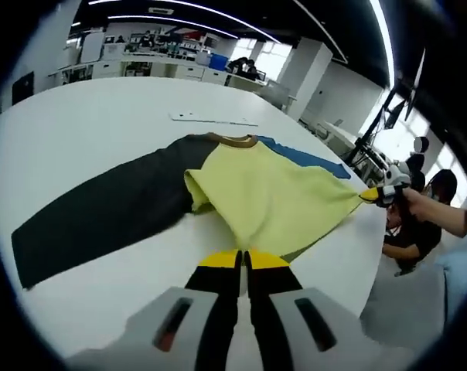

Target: Fold the garment on the visible template until the final outline fits inside the template.

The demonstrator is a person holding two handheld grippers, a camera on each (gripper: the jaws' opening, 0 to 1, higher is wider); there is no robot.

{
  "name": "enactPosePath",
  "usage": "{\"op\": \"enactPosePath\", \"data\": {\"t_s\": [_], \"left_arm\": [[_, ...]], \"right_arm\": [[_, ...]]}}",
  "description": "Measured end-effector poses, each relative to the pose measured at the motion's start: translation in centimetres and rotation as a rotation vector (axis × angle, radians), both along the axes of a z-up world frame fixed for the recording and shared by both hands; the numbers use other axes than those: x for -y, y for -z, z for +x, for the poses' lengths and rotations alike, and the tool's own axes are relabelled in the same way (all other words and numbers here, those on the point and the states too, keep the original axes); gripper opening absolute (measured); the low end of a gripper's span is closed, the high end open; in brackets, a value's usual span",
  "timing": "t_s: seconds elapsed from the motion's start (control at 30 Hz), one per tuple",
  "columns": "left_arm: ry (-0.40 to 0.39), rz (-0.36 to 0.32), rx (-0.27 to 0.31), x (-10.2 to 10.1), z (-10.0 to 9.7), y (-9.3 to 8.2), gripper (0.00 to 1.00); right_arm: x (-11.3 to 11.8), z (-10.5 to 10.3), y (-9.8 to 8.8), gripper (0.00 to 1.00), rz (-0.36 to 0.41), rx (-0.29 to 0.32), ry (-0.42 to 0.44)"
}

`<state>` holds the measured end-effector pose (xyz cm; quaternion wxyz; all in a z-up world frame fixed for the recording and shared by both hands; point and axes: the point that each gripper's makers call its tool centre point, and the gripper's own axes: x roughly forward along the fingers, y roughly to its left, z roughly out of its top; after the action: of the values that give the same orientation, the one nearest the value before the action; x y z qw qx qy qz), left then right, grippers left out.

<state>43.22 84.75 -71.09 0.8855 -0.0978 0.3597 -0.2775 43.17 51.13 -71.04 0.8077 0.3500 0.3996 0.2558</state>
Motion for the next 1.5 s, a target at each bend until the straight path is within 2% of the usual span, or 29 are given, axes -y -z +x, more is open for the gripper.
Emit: {"op": "enactPosePath", "data": {"t_s": [0.13, 0.27, 0.4, 0.6, 0.83, 1.1, 1.2, 1.5], "left_arm": [[0.024, 0.022, -0.018, 0.3, -1.8, 0.7, 0.00], [0.032, 0.008, -0.046, 0.4, -3.7, 0.9, 0.00], [0.042, 0.017, -0.075, 0.1, -5.5, 1.1, 0.00], [0.046, 0.014, -0.140, -0.4, -8.1, 1.8, 0.00], [0.057, 0.011, -0.213, -0.1, -10.4, 3.0, 0.00], [0.077, -0.001, -0.311, 1.0, -12.7, 4.3, 0.00], [0.076, -0.008, -0.323, 1.2, -13.1, 4.5, 0.00], [0.044, -0.018, -0.316, 1.0, -13.2, 5.0, 0.00]], "right_arm": [[-0.1, -1.6, 0.1, 0.00, 0.008, -0.021, -0.002], [0.0, -3.2, 0.5, 0.00, 0.002, -0.049, -0.020], [0.3, -5.1, 1.3, 0.00, -0.031, -0.077, -0.048], [0.6, -7.0, 2.2, 0.00, -0.018, -0.108, -0.043], [1.1, -9.3, 3.0, 0.00, -0.046, -0.139, -0.045], [2.3, -9.0, 3.4, 0.00, -0.059, -0.142, -0.015], [2.7, -8.9, 3.9, 0.00, -0.108, -0.139, -0.039], [2.6, -9.1, 4.7, 0.00, -0.146, -0.150, -0.069]]}}
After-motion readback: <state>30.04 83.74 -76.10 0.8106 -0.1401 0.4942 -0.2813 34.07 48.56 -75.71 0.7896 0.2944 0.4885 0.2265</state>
